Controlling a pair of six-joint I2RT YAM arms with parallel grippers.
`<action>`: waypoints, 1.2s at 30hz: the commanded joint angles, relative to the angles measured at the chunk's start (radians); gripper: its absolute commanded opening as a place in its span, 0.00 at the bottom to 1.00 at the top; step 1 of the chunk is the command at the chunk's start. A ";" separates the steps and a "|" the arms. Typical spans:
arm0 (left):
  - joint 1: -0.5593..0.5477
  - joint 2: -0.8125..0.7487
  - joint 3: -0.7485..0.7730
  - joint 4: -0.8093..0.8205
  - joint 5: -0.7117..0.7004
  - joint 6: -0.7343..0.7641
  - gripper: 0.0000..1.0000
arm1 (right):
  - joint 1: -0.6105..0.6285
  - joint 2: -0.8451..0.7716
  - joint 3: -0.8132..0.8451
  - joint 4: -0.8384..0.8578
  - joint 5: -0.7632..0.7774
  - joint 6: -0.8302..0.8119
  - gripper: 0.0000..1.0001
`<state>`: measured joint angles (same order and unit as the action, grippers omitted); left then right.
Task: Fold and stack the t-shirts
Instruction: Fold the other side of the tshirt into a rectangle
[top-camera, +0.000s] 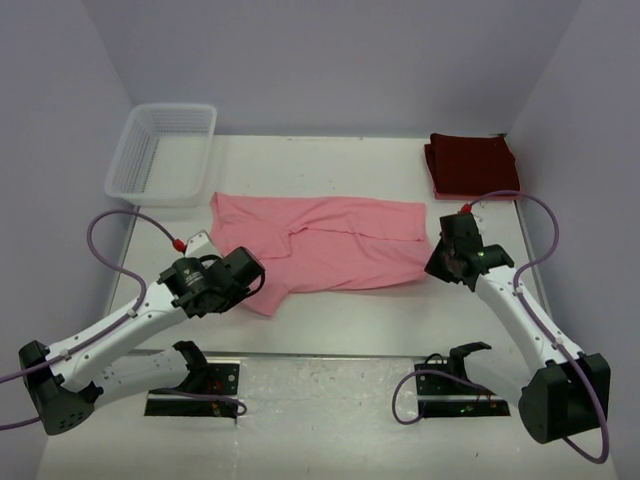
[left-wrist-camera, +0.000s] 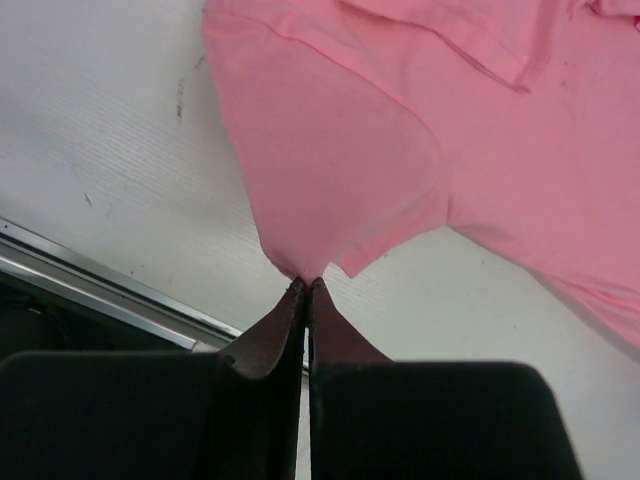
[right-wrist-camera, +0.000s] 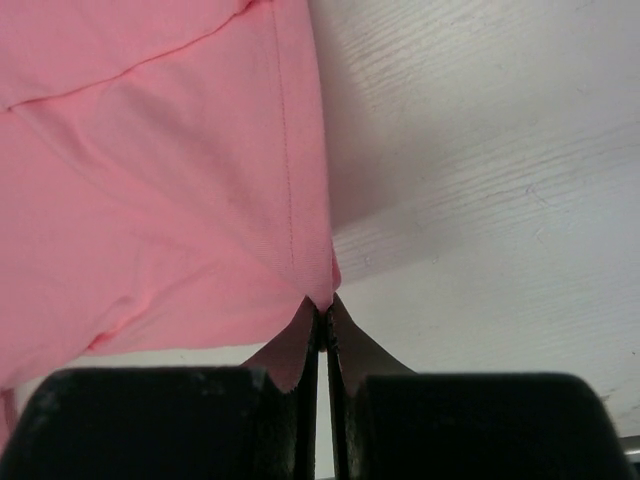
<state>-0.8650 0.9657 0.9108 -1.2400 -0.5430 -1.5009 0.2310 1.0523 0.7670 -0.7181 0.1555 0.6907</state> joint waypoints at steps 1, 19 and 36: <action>0.015 0.016 0.057 -0.056 -0.104 0.022 0.00 | 0.002 0.012 0.046 -0.026 0.053 0.009 0.00; 0.165 0.205 0.355 0.160 -0.141 0.459 0.00 | -0.001 0.211 0.184 0.017 0.024 -0.020 0.00; 0.465 0.548 0.591 0.382 -0.012 0.792 0.00 | -0.123 0.475 0.423 -0.018 0.006 -0.103 0.00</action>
<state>-0.4259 1.4734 1.4265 -0.9188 -0.5728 -0.7937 0.1307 1.5078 1.1225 -0.7254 0.1616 0.6197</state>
